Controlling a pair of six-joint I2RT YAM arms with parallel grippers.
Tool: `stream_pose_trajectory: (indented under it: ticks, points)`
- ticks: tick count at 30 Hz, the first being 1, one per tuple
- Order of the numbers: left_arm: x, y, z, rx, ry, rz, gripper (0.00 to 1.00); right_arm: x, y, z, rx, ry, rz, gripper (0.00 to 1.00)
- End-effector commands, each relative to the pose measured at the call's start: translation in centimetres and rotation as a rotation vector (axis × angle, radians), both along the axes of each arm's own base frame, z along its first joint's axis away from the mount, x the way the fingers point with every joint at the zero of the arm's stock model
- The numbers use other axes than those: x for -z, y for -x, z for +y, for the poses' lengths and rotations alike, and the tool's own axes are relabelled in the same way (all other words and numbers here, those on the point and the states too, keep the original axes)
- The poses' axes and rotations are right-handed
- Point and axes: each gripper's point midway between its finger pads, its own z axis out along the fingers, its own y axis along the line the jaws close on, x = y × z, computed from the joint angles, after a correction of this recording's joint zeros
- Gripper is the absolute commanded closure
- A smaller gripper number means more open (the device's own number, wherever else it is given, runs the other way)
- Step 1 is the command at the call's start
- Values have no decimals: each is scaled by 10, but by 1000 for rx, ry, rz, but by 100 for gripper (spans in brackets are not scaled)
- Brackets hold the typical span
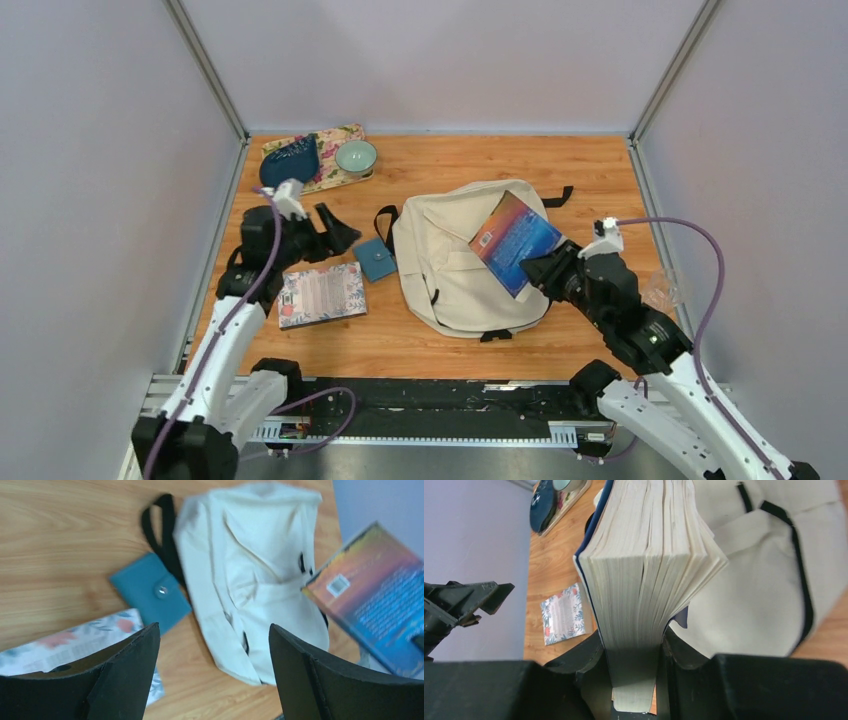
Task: Pack the student bag
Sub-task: Place the book in the student bag.
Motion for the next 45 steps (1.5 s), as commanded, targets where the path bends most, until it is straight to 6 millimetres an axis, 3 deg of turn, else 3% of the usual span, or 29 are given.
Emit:
stream_pose_trajectory:
  ticks: [1,2,7,8,9,10,11,13,15,16,17,19,20,23,34,45]
  points:
    - [-25,-12,-55,145,-150,-137,13,-59,4,-50,227,-109,-174,100]
    - [-16,-5,-84,252,-174,-135,13,-64,12,-60,249,-122,-198,100]
    - [-6,21,-165,560,-224,-201,13,-61,25,-95,368,-100,-217,100]
    - [7,22,-176,609,-270,-188,13,-61,27,-97,374,-96,-217,100]
    - [11,37,-197,685,-293,-201,13,-62,29,-100,378,-87,-217,100]
    - [8,40,-208,721,-313,-222,13,-61,29,-104,392,-72,-212,100]
    - [20,43,-221,778,-363,-226,13,-60,29,-106,400,-60,-206,100]
    - [21,64,-250,876,-412,-280,13,-56,30,-111,417,-18,-188,100]
    - [38,70,-268,950,-509,-325,13,-55,31,-115,424,0,-188,100]
    - [34,84,-286,1004,-524,-371,13,-57,32,-116,429,2,-194,100]
    - [49,87,-294,1040,-567,-367,13,-59,33,-117,427,0,-199,100]
    - [49,95,-312,1099,-600,-427,13,-61,34,-118,427,-3,-208,100]
    - [62,97,-317,1126,-625,-412,13,-59,34,-118,423,1,-206,100]
    - [72,101,-332,1175,-628,-422,13,-57,36,-118,419,-1,-207,100]
    - [96,112,-364,1249,-572,-405,14,-51,35,-120,427,12,-206,100]
    - [117,112,-368,1259,-613,-382,23,-47,33,-118,429,11,-197,100]
